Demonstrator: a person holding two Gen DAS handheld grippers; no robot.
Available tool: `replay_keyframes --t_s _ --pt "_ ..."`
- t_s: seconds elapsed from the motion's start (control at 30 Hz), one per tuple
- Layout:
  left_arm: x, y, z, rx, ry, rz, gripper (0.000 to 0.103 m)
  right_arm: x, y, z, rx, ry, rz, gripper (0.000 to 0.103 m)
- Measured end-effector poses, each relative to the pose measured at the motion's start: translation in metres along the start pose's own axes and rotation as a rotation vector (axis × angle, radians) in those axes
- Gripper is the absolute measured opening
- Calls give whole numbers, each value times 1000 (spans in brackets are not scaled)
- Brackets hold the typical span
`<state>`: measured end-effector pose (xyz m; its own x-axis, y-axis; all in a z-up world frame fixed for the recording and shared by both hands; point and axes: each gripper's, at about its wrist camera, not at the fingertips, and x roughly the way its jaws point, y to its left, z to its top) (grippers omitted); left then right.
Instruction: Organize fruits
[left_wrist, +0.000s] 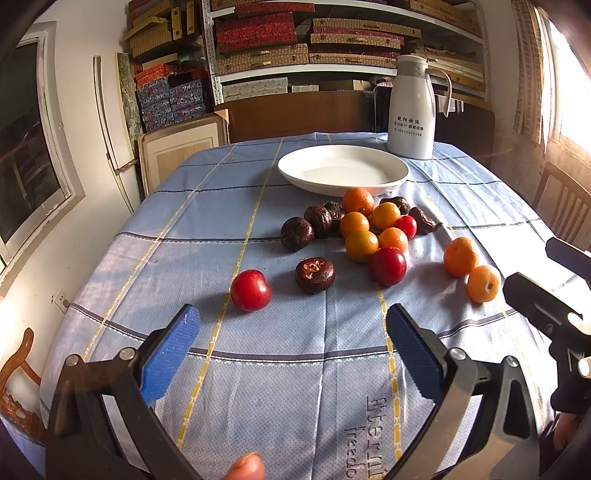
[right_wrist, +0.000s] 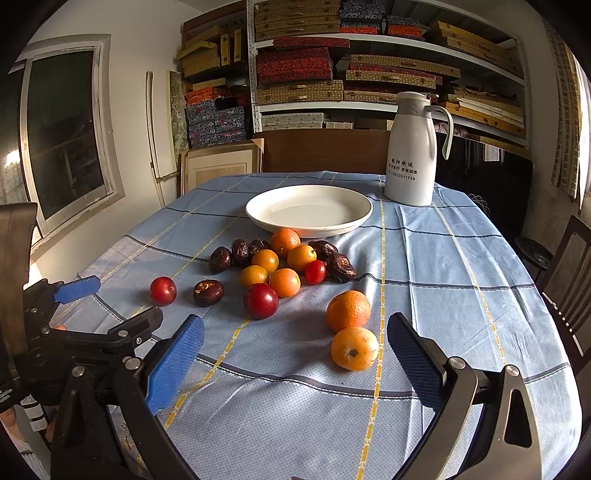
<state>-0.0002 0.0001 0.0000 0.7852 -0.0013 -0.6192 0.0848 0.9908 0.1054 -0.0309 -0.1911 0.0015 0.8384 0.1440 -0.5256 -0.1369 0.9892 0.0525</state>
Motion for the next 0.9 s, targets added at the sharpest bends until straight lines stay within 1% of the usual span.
replay_keyframes --t_s 0.27,0.9 --pt "4 3 -8 1 1 -2 99 -2 1 0 -1 -2 0 100" --pt "1 2 -9 -1 4 -4 99 -8 5 2 -4 -7 -1 100"
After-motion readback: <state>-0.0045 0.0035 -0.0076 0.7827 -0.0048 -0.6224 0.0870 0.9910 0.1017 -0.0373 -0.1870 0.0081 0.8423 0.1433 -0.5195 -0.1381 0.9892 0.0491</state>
